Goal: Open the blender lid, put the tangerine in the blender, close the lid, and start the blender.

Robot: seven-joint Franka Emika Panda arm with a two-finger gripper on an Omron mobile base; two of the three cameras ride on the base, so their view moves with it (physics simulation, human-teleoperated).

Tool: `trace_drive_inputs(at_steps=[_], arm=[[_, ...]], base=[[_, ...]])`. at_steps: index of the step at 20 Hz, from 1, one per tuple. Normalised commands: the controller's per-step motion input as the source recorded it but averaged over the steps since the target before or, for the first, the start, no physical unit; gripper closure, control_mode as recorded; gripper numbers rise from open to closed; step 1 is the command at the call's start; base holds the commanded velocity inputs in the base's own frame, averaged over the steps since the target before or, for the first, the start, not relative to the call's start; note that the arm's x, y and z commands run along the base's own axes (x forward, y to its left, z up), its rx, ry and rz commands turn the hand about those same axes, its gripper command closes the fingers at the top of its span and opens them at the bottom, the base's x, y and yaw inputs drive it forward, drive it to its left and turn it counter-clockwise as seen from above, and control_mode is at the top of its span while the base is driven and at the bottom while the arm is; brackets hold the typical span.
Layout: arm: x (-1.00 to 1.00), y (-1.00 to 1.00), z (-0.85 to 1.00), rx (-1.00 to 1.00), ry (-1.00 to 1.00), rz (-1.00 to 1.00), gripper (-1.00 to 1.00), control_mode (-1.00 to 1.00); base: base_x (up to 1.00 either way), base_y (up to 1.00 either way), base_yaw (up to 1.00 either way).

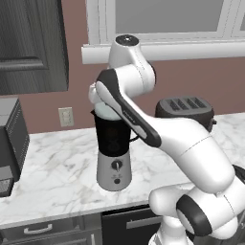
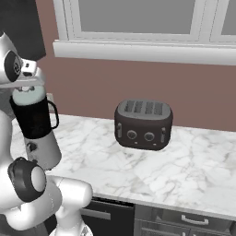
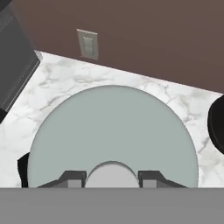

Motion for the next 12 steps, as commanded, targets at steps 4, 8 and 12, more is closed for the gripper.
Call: trace_drive_inputs(at_steps=[4, 8, 12], arm=[[0.15, 0.00, 0.28, 0.00, 0.05, 0.00, 1.00, -1.00], [0.26, 0.00, 0.31, -0.01, 0.00, 0.00, 1.00, -1.00], [-0.19, 0.00, 0.05, 0.00, -0.01, 0.00, 1.00, -1.00]], base=[[0.00, 0.00, 0.00], [0.00, 0.00, 0.00], [0.00, 0.00, 0.00]])
